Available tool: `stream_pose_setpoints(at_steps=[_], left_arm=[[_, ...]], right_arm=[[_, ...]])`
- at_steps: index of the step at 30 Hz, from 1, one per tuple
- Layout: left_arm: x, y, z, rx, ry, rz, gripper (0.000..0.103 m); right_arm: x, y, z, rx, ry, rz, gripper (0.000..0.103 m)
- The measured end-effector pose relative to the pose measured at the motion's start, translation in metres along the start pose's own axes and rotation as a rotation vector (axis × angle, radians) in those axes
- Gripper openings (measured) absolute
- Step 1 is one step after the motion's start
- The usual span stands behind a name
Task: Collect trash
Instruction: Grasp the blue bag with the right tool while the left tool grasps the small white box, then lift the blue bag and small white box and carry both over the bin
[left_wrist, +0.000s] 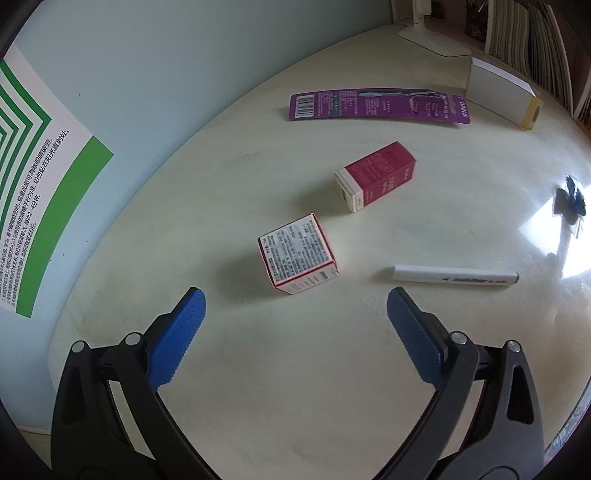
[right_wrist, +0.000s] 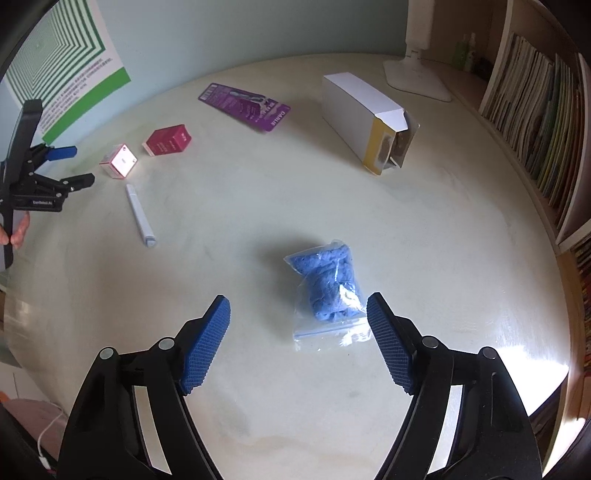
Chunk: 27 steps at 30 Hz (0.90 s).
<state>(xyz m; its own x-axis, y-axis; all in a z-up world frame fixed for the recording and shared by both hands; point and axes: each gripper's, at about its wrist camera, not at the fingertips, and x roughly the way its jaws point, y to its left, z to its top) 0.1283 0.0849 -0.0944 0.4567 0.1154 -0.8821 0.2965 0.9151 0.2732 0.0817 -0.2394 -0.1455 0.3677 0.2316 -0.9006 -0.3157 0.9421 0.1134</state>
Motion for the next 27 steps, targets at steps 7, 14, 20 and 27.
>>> stream_pose_setpoints(at_steps=[7,14,20,27], left_arm=[[0.034,0.020,0.016,-0.044,0.033,-0.013,0.096],[0.057,0.021,0.018,-0.047,0.061,-0.006,0.064],[0.052,0.017,0.015,-0.037,0.037,-0.016,0.046],[0.019,0.005,0.014,0.004,-0.026,-0.009,0.046]], right_arm=[[0.027,0.000,0.010,-0.022,0.033,-0.043,0.060],[0.038,0.004,0.019,-0.040,0.039,-0.065,0.040],[0.033,0.010,0.029,-0.046,0.024,-0.060,0.037],[0.002,0.020,0.034,-0.058,-0.031,-0.039,0.037]])
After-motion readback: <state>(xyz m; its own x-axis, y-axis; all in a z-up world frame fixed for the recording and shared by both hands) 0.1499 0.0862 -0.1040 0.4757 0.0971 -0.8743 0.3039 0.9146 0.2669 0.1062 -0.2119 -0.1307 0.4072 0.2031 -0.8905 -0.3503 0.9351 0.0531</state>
